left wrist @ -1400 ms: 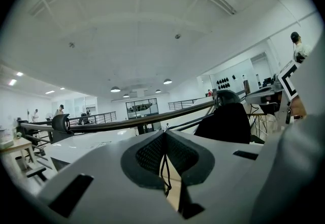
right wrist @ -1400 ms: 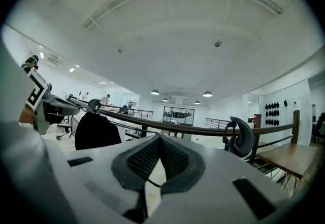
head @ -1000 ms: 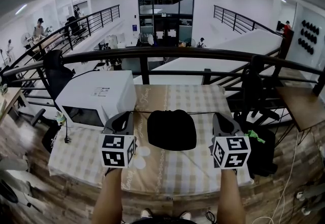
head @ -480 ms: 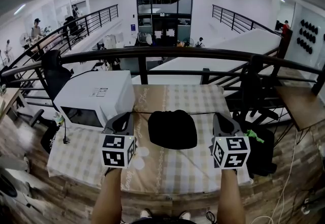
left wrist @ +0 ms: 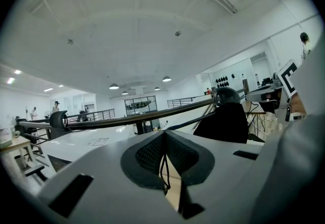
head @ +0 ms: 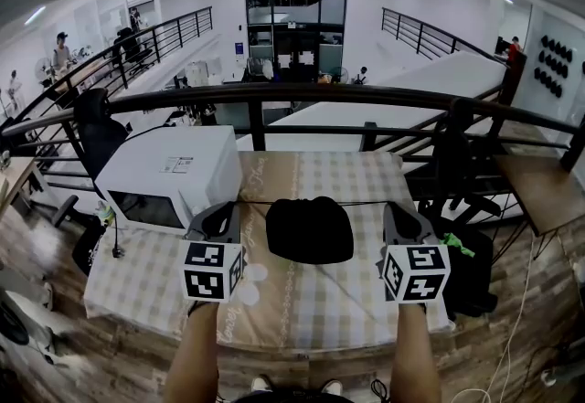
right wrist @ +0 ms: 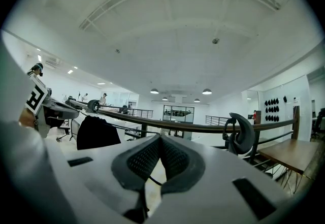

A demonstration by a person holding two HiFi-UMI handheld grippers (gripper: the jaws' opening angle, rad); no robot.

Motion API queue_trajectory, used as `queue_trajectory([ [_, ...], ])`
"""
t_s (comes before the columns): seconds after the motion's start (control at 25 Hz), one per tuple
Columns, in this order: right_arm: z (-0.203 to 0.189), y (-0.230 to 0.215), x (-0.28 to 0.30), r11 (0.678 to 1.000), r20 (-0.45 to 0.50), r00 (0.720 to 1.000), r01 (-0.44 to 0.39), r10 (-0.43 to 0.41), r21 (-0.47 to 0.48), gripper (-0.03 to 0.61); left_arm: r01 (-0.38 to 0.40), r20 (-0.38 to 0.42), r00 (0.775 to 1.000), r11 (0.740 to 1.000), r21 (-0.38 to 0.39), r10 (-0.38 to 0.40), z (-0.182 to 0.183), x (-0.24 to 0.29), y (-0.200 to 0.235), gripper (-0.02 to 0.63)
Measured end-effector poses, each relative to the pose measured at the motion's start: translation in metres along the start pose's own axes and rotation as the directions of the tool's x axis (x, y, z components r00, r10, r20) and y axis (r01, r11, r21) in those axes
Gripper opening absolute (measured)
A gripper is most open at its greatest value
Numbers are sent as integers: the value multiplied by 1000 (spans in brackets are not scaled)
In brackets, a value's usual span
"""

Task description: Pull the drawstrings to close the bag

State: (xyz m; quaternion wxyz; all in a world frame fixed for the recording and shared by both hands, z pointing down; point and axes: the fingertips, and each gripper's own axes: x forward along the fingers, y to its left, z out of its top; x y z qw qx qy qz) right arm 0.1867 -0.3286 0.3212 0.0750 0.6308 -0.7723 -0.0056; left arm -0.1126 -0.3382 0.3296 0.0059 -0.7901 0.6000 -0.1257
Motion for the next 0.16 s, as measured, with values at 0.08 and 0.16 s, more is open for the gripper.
queue_trajectory([
  [0.08,0,-1,0,1000,-1,1000,1,-1,-1,21,0,-2,1000,1000,0,0,0,0,-1,28],
  [0.16,0,-3,0,1000,-1,1000,2,-2,-1,21,1,-4,1000,1000,1,-1,-1,1,-2,28],
])
